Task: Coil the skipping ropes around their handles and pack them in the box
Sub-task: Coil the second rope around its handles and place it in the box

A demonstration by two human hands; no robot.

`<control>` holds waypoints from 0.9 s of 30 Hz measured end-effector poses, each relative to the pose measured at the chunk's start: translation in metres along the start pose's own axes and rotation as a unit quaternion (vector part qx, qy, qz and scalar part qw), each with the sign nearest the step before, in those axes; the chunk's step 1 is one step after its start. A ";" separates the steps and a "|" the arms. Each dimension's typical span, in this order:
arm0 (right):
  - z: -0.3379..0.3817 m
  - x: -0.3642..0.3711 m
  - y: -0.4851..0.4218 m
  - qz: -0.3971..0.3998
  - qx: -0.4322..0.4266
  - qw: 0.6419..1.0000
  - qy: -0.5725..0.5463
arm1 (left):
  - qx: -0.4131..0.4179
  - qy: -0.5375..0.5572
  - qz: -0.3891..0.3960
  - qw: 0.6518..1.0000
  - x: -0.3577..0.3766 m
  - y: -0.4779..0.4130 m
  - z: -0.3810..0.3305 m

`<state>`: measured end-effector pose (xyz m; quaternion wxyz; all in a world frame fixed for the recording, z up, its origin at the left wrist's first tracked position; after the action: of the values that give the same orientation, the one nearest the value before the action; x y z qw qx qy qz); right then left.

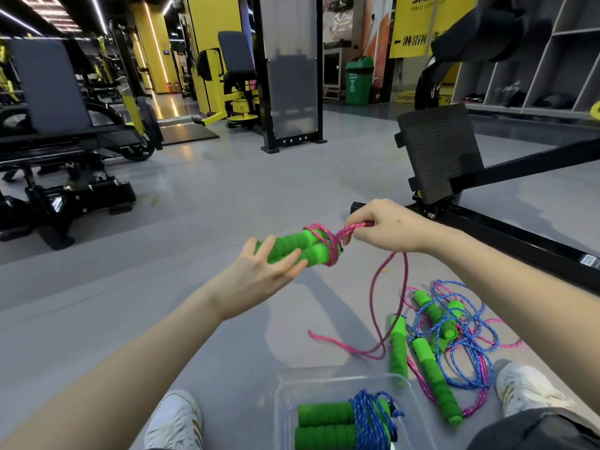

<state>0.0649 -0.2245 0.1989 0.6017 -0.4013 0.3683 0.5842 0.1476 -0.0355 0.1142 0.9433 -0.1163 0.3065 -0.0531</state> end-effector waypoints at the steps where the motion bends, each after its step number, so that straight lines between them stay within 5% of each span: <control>1: -0.005 -0.001 -0.001 -0.026 0.004 1.000 -0.010 | 0.018 0.004 -0.006 1.000 0.000 0.002 -0.004; 5: -0.023 -0.003 -0.002 -0.086 0.005 0.994 -0.072 | 0.057 0.028 -0.065 0.996 -0.008 0.002 -0.022; 9: -0.033 0.003 0.002 -0.048 -0.002 0.982 -0.184 | 0.083 0.064 -0.133 0.986 -0.032 -0.009 -0.034; 16: -0.053 0.022 0.026 0.050 -0.008 0.890 -0.454 | 0.023 0.088 -0.192 0.977 -0.046 -0.022 -0.019; 27: -0.045 0.048 0.018 0.146 0.062 0.896 -0.414 | -0.144 0.028 -0.136 0.980 -0.025 -0.023 0.014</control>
<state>0.0506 -0.2459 0.1355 0.6314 -0.0264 0.1754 0.7549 0.1354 -0.0507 0.1450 0.8917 -0.2900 0.3182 -0.1395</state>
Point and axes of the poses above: each hand's wrist, its own y-axis away from the middle knuckle, its own x-axis out of the palm, z = x × y, the point moved 4 cm from there along -y, towards the middle knuckle, and after that the axes turned 7 degrees about z, right-handed, at the moved point
